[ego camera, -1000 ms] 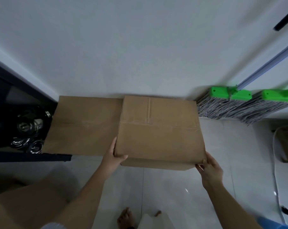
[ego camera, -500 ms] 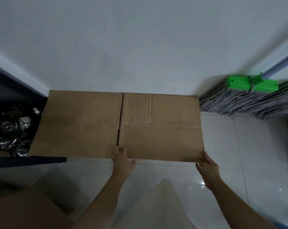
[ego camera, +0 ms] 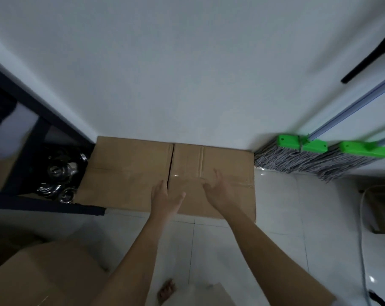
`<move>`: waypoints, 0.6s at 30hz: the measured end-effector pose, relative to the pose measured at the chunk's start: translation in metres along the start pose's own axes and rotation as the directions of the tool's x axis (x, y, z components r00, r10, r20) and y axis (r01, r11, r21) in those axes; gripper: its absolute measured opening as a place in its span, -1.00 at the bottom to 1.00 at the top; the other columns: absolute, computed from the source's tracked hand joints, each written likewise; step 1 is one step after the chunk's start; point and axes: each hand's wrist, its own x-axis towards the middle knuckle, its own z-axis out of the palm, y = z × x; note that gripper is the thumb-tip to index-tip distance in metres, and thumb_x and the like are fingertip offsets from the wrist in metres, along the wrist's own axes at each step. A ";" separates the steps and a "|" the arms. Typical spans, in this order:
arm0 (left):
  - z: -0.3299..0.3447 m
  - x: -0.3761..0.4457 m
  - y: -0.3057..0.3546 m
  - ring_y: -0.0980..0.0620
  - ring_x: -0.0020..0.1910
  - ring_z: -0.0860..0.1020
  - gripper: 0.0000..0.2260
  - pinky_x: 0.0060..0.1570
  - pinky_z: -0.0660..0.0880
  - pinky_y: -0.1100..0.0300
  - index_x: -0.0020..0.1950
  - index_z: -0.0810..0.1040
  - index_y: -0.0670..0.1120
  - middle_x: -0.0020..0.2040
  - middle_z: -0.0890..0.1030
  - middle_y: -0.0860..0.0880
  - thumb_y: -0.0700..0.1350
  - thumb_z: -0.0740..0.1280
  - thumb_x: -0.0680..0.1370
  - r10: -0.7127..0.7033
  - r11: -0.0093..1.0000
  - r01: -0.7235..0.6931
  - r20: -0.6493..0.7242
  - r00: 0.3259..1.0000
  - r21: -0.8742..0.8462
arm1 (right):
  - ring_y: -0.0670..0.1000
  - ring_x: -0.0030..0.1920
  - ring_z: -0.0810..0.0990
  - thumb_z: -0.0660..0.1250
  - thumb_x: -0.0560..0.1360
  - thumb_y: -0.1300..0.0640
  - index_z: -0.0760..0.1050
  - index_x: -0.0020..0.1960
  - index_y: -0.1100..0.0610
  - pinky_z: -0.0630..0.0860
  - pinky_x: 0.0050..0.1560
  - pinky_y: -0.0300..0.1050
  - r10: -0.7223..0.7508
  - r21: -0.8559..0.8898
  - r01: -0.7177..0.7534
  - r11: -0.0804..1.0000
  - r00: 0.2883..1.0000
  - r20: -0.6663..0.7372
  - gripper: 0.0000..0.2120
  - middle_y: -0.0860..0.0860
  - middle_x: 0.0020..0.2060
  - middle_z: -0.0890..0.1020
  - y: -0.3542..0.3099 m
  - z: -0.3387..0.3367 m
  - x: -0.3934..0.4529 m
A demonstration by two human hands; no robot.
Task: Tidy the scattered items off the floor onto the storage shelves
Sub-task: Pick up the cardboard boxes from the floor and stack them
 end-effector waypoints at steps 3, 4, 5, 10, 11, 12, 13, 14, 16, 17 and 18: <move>-0.041 -0.026 0.025 -0.05 0.58 0.01 -0.21 0.52 0.07 -0.05 0.60 0.02 -0.12 0.60 0.04 -0.06 0.13 0.36 0.54 0.028 0.997 -0.031 -0.048 0.998 -0.070 | 0.12 0.51 0.22 0.30 0.58 -0.06 0.04 0.59 0.12 0.24 0.47 0.02 -0.117 -0.044 0.117 0.992 0.993 0.002 -0.28 0.04 0.53 0.24 -0.058 -0.006 -0.041; -0.057 -0.036 0.031 -0.05 0.58 -0.01 -0.21 0.52 0.06 -0.05 0.60 0.01 -0.13 0.60 0.02 -0.06 0.14 0.36 0.54 0.036 0.997 -0.040 -0.060 0.998 -0.071 | 0.11 0.51 0.22 0.31 0.57 -0.08 0.03 0.59 0.11 0.24 0.46 0.02 -0.142 -0.073 0.143 0.987 0.990 0.019 -0.26 0.04 0.53 0.24 -0.076 -0.009 -0.055; -0.073 -0.047 0.037 -0.05 0.58 -0.03 -0.21 0.53 0.04 -0.06 0.59 0.01 -0.13 0.61 0.01 -0.06 0.14 0.35 0.54 0.035 0.997 -0.041 -0.073 0.997 -0.071 | 0.12 0.52 0.21 0.31 0.57 -0.09 0.01 0.59 0.11 0.22 0.47 0.03 -0.164 -0.103 0.168 0.980 0.985 0.046 -0.25 0.04 0.54 0.23 -0.092 -0.011 -0.068; -0.150 -0.112 0.042 -0.02 0.58 -0.10 -0.23 0.53 -0.02 0.05 0.60 0.01 -0.11 0.61 -0.02 -0.08 0.09 0.35 0.56 -0.020 0.993 0.000 -0.174 0.985 -0.118 | 0.17 0.51 0.20 0.33 0.54 -0.14 -0.03 0.59 0.04 0.27 0.44 0.17 -0.229 -0.174 0.254 0.951 0.962 0.151 -0.21 0.06 0.54 0.20 -0.162 -0.007 -0.132; -0.164 -0.123 0.036 -0.03 0.58 -0.09 -0.23 0.53 0.00 0.06 0.60 0.02 -0.11 0.60 0.01 -0.09 0.09 0.36 0.55 -0.025 0.992 0.000 -0.196 0.980 -0.127 | 0.16 0.52 0.19 0.34 0.53 -0.14 -0.03 0.59 0.02 0.28 0.43 0.19 -0.247 -0.178 0.276 0.944 0.954 0.172 -0.20 0.05 0.55 0.17 -0.175 -0.005 -0.145; -0.178 -0.133 0.032 -0.04 0.58 -0.05 -0.23 0.52 0.02 0.08 0.60 0.03 -0.11 0.60 0.05 -0.09 0.09 0.37 0.55 -0.039 0.990 0.008 -0.218 0.975 -0.138 | 0.15 0.52 0.18 0.34 0.53 -0.14 -0.03 0.60 0.02 0.29 0.43 0.19 -0.265 -0.195 0.304 0.933 0.943 0.201 -0.19 0.04 0.56 0.15 -0.188 -0.003 -0.158; -0.192 -0.145 0.026 -0.04 0.58 0.01 -0.23 0.51 0.05 0.08 0.59 0.05 -0.11 0.59 0.09 -0.09 0.09 0.38 0.54 -0.051 0.988 0.014 -0.244 0.968 -0.151 | 0.15 0.53 0.17 0.33 0.53 -0.14 -0.03 0.60 0.02 0.28 0.43 0.18 -0.290 -0.215 0.336 0.917 0.931 0.220 -0.19 0.04 0.57 0.14 -0.199 0.002 -0.169; -0.207 -0.159 0.022 -0.05 0.57 0.06 -0.23 0.50 0.08 0.08 0.59 0.07 -0.12 0.59 0.13 -0.11 0.08 0.39 0.53 -0.069 0.986 0.022 -0.278 0.958 -0.167 | 0.14 0.54 0.15 0.33 0.53 -0.16 -0.04 0.60 0.04 0.26 0.45 0.18 -0.307 -0.235 0.363 0.902 0.920 0.242 -0.19 0.04 0.57 0.12 -0.209 0.008 -0.180; -0.234 -0.185 0.008 -0.06 0.56 0.08 -0.26 0.50 0.10 0.08 0.58 0.10 -0.14 0.58 0.14 -0.14 0.05 0.39 0.54 -0.095 0.975 0.016 -0.345 0.934 -0.223 | 0.15 0.55 0.12 0.31 0.54 -0.17 -0.04 0.60 0.07 0.19 0.48 0.15 -0.342 -0.259 0.417 0.871 0.894 0.288 -0.19 0.07 0.58 0.09 -0.233 0.020 -0.207; -0.247 -0.198 -0.001 -0.06 0.57 0.05 -0.28 0.49 0.07 0.08 0.58 0.11 -0.14 0.58 0.13 -0.14 0.04 0.39 0.55 -0.103 0.969 0.010 -0.373 0.922 -0.245 | 0.15 0.54 0.13 0.30 0.55 -0.15 -0.01 0.59 0.11 0.17 0.50 0.12 -0.364 -0.264 0.448 0.854 0.877 0.313 -0.22 0.10 0.57 0.10 -0.244 0.027 -0.221; -0.258 -0.214 -0.008 -0.05 0.57 0.03 -0.29 0.48 0.05 0.10 0.58 0.11 -0.14 0.58 0.11 -0.13 0.04 0.38 0.55 -0.126 0.964 0.018 -0.399 0.908 -0.264 | 0.14 0.53 0.16 0.28 0.58 -0.09 0.07 0.58 0.15 0.14 0.50 0.06 -0.381 -0.271 0.486 0.831 0.852 0.359 -0.30 0.12 0.55 0.16 -0.253 0.035 -0.234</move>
